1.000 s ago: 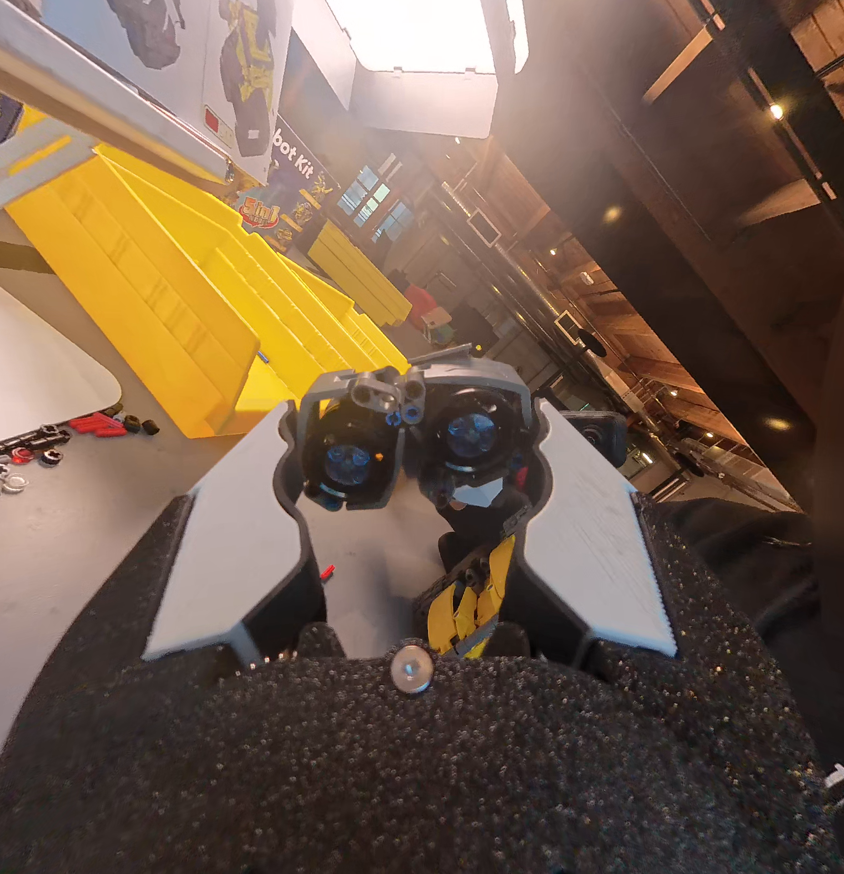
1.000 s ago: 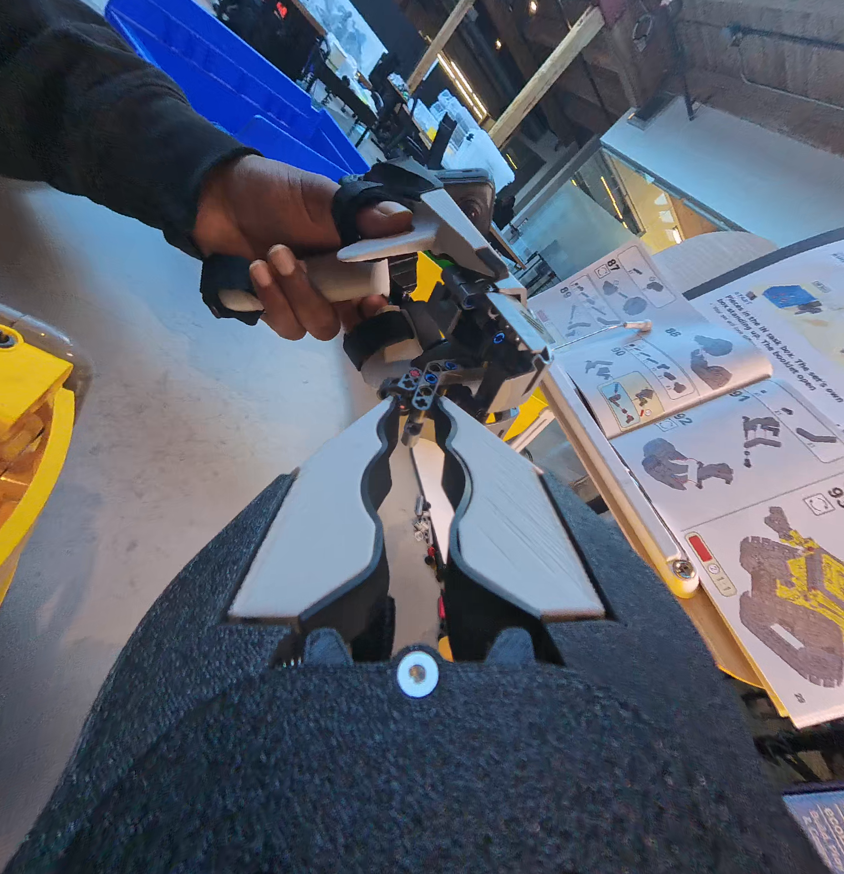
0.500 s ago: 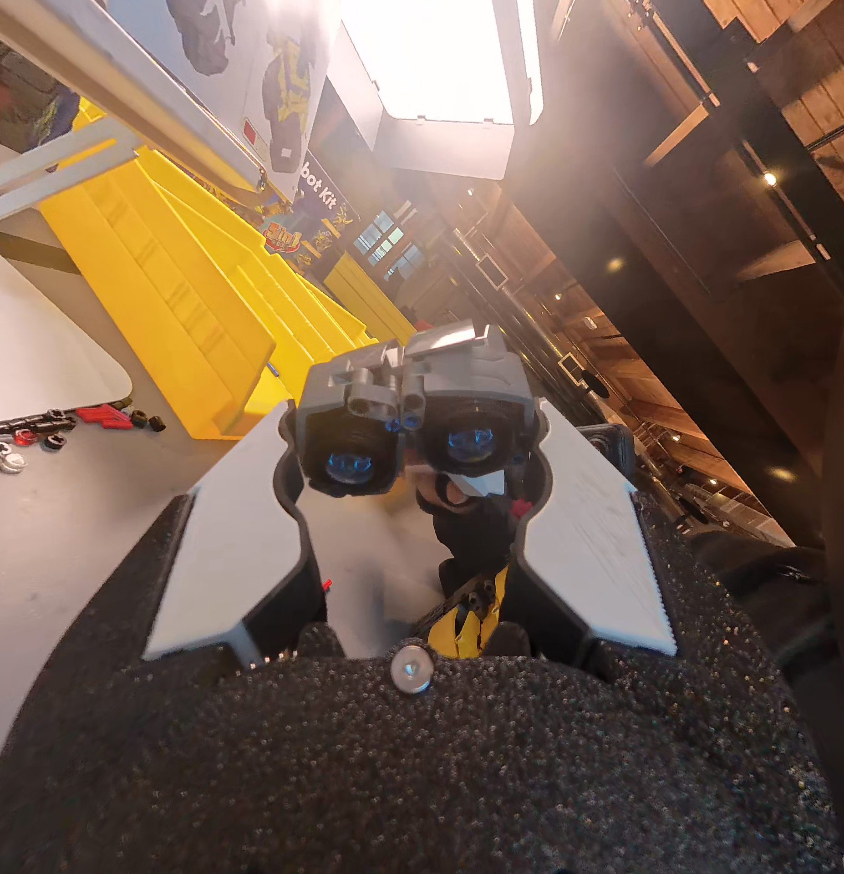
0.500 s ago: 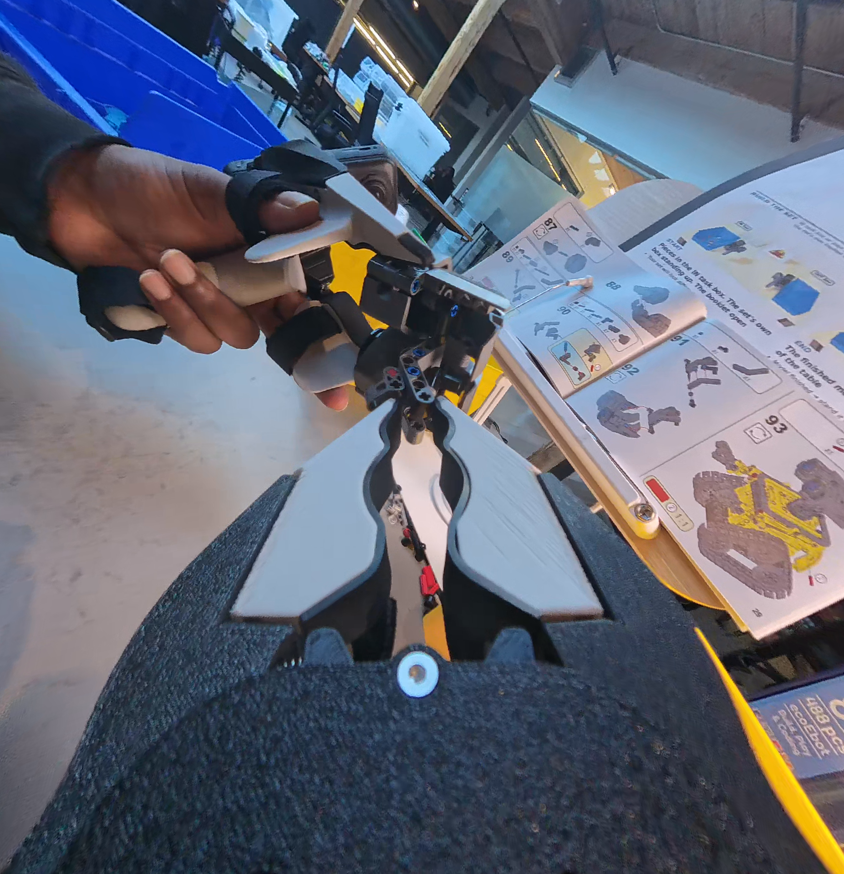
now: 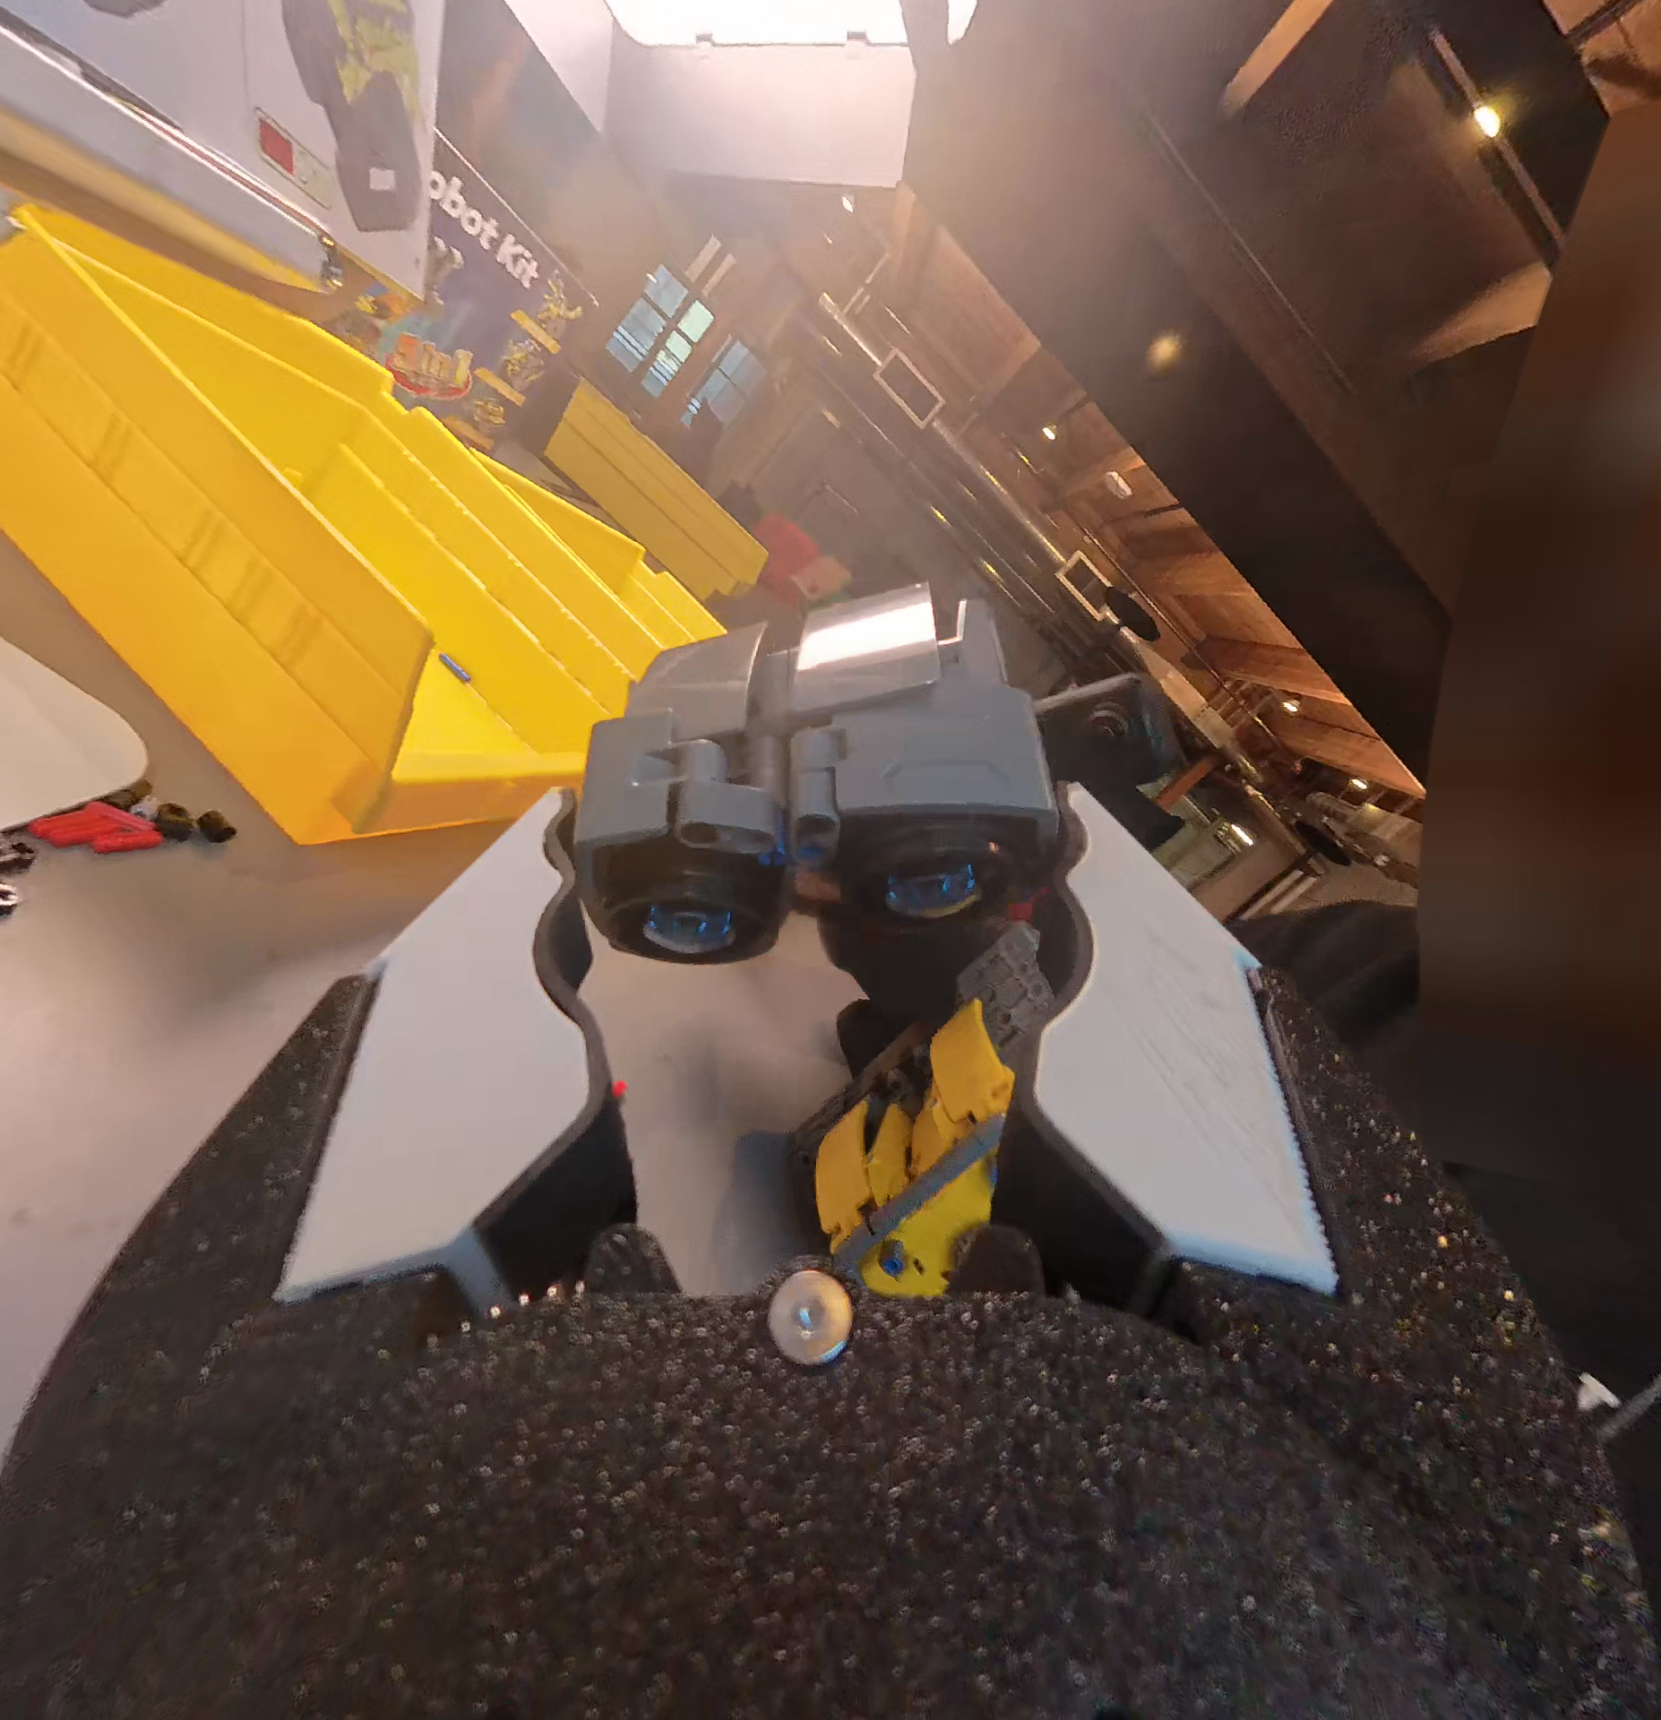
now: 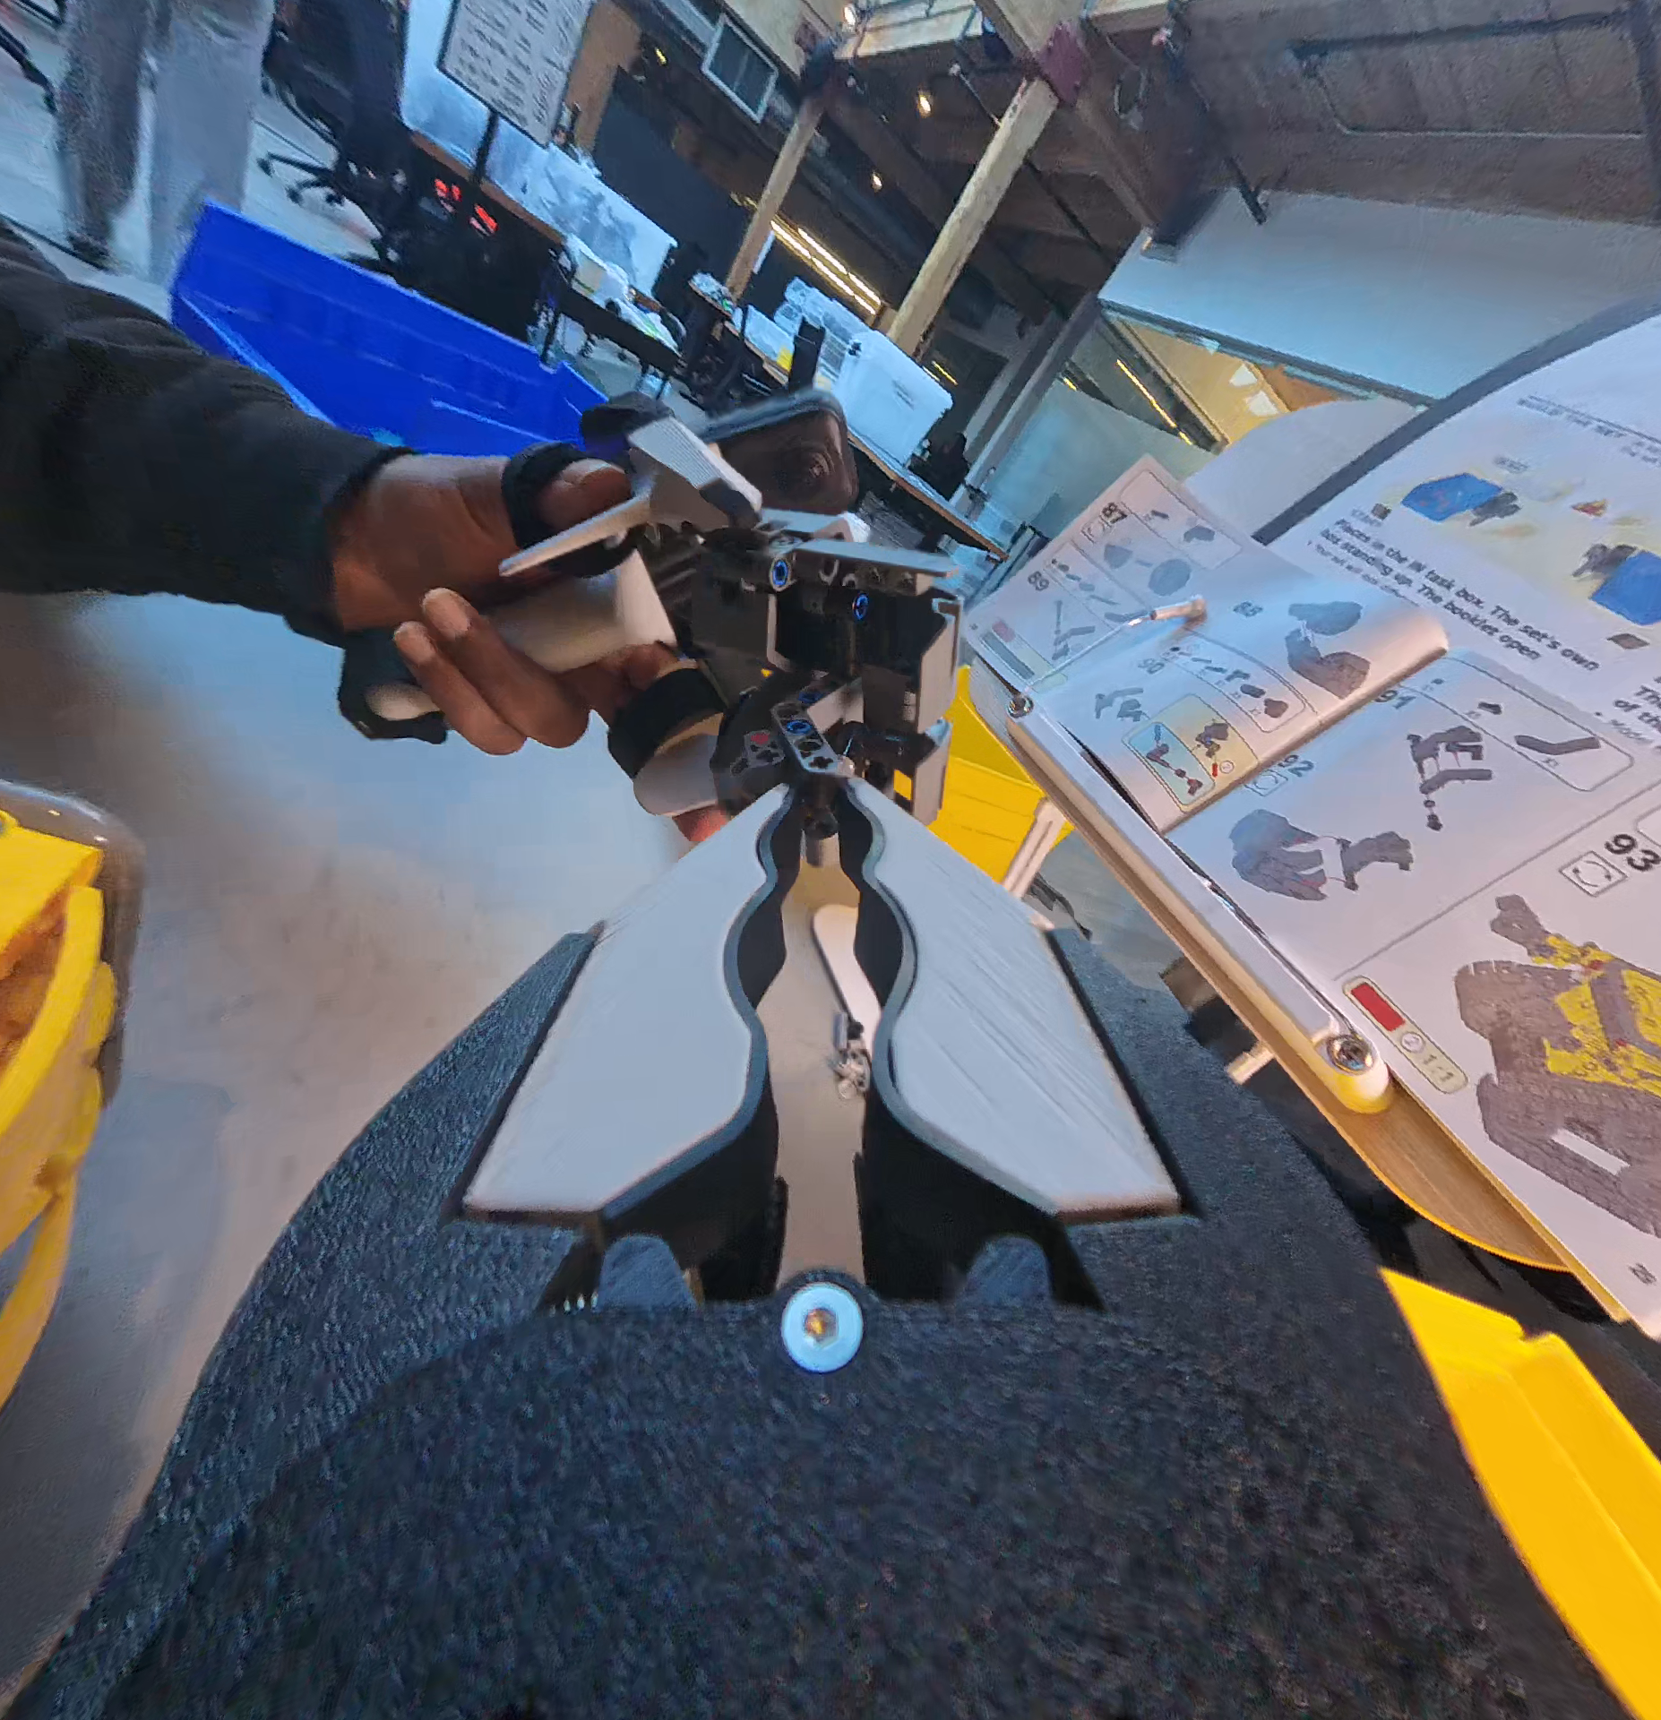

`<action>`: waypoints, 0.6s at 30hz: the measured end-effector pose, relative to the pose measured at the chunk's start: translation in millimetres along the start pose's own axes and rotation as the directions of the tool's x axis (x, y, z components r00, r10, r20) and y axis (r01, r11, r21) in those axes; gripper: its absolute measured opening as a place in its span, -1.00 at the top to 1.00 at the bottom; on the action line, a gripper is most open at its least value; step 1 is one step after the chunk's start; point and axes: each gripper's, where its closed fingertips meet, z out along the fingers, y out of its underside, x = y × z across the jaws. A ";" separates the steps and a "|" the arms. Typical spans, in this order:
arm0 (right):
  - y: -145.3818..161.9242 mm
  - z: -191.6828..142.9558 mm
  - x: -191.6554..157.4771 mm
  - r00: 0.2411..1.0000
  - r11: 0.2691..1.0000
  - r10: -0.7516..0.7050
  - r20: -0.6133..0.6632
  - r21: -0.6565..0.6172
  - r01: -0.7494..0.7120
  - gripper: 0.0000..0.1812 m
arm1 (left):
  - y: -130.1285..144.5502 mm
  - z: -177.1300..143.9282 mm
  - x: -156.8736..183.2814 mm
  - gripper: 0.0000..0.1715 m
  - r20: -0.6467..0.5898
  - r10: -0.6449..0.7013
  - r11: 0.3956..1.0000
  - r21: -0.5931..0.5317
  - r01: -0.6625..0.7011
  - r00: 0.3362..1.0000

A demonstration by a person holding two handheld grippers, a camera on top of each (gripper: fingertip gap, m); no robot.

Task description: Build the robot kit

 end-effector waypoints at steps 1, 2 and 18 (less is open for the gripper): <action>-4.4 -1.3 -1.5 1.000 1.000 0.018 0.019 0.021 -0.018 0.93 | 0.5 -1.6 6.0 -0.15 -0.043 -0.021 1.000 -0.016 0.020 0.999; -8.3 -2.4 -3.0 0.999 0.999 0.031 0.037 0.036 -0.033 0.93 | -1.0 -3.5 11.5 -0.15 -0.080 -0.040 0.999 -0.016 0.039 0.996; -53.3 -8.8 -46.4 0.958 0.995 0.009 0.287 0.095 -0.038 0.93 | 24.9 -14.8 60.3 -0.10 -0.304 -0.290 0.949 -0.211 0.233 0.908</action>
